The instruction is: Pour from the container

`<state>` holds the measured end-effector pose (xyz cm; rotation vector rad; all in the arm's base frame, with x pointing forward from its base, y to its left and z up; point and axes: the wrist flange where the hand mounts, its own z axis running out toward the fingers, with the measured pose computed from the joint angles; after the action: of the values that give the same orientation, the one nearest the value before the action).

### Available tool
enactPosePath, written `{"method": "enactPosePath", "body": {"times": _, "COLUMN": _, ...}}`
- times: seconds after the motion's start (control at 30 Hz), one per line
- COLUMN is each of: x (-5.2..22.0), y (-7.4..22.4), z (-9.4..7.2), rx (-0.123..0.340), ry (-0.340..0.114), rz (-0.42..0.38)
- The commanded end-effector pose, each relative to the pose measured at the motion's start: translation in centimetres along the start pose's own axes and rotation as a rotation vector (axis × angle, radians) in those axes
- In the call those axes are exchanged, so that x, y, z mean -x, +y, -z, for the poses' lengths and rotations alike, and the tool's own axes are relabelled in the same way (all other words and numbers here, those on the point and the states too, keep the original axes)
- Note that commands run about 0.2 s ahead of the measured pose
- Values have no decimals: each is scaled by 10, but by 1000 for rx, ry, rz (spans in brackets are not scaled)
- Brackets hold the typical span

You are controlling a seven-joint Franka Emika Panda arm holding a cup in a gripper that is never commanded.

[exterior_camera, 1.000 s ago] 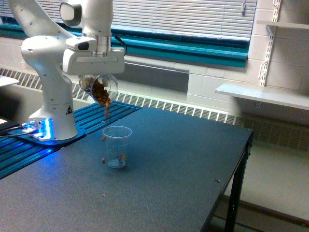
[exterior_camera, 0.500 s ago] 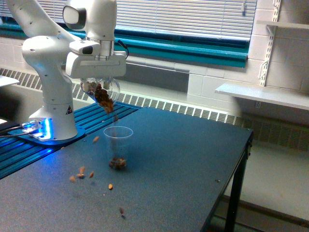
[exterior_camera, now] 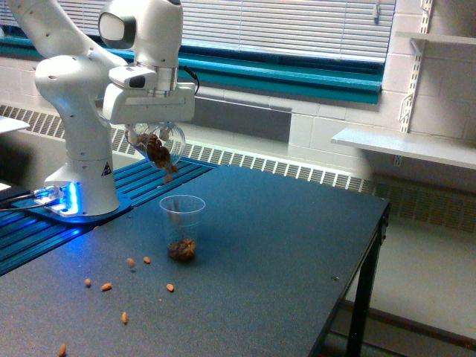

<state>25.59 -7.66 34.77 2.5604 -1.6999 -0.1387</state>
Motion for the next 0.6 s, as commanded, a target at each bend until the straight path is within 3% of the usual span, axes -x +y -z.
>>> {"method": "enactPosePath", "body": {"times": 0.03, "x": 8, "y": 3, "z": -18, "rx": 46, "ry": -21, "rz": -4}}
{"method": "enactPosePath", "body": {"times": 0.6, "x": 11, "y": -1, "z": -30, "rx": 90, "ry": -40, "rz": 14}}
